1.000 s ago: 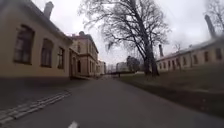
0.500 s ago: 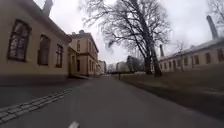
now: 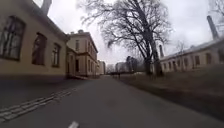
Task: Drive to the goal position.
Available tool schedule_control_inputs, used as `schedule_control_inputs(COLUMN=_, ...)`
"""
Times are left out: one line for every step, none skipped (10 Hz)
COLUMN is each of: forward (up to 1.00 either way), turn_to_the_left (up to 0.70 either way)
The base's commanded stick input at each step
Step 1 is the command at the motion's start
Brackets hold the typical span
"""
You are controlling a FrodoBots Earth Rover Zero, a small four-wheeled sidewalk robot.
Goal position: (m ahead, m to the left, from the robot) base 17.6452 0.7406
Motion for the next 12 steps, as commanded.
schedule_control_inputs(forward=1.00, turn_to_the_left=0.01)
schedule_control_inputs(forward=1.00, turn_to_the_left=0.01)
schedule_control_inputs(forward=1.00, turn_to_the_left=0.01)
schedule_control_inputs(forward=1.00, turn_to_the_left=0.01)
schedule_control_inputs(forward=1.00, turn_to_the_left=0.01)
schedule_control_inputs(forward=1.00, turn_to_the_left=0.01)
schedule_control_inputs(forward=1.00, turn_to_the_left=0.01)
schedule_control_inputs(forward=1.00, turn_to_the_left=0.01)
schedule_control_inputs(forward=1.00, turn_to_the_left=0.01)
schedule_control_inputs(forward=1.00, turn_to_the_left=0.01)
schedule_control_inputs(forward=1.00, turn_to_the_left=0.01)
schedule_control_inputs(forward=1.00, turn_to_the_left=0.01)
